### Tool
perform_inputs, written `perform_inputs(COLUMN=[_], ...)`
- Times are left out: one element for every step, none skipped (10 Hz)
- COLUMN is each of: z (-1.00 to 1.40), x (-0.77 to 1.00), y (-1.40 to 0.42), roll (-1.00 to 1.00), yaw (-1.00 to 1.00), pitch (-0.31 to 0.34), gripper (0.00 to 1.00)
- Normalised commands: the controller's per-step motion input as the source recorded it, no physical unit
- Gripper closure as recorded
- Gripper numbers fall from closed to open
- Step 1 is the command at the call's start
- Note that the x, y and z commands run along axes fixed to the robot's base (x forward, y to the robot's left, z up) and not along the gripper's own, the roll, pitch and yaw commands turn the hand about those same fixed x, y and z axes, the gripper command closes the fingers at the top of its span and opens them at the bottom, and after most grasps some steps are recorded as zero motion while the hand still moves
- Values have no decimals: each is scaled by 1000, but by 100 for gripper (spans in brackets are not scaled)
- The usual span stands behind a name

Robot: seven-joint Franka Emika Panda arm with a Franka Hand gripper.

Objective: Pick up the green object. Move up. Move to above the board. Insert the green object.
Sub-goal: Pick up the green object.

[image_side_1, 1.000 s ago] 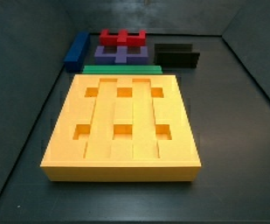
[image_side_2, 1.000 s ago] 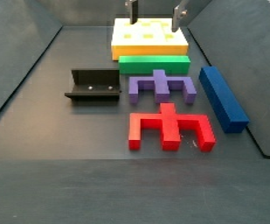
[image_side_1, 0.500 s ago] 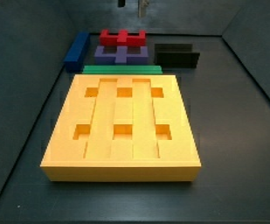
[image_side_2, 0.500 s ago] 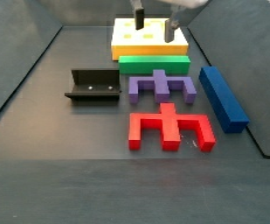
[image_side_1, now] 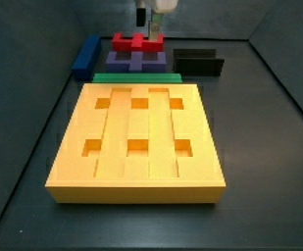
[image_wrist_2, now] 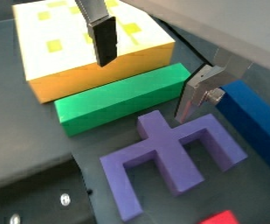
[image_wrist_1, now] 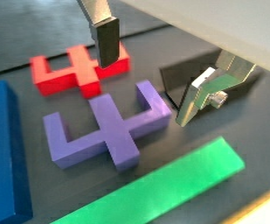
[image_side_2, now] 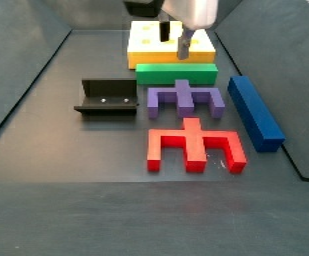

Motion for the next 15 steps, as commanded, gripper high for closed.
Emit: perform_inputs(z=[-234,-229,-166,-197,-226,-166,-269,-317,-274,-254,-260,-246,-183,-211,-251], x=[0,0,0,0,-123,-377,-371,-363,-360,-409,-489,-489,-400,-220,-80], y=[-271,-277,-366,-489,-546,-474,-171,-114,-91,-11,0,0,100,31,11], roll=[-30,-27,0,-6,0,60,93,104,91,29,0,0,0,0,0], yaw=[-874,-874,-831,-709,-554,-471,-60,0,0,0,0,0,0,0,46], pitch=[-26,-20,0,9,16,23,0,0,0,0,-27,-26,-11,-13,-3], gripper=[0,0,0,0,0,0,0,0,0,0,0,0,0,0,0])
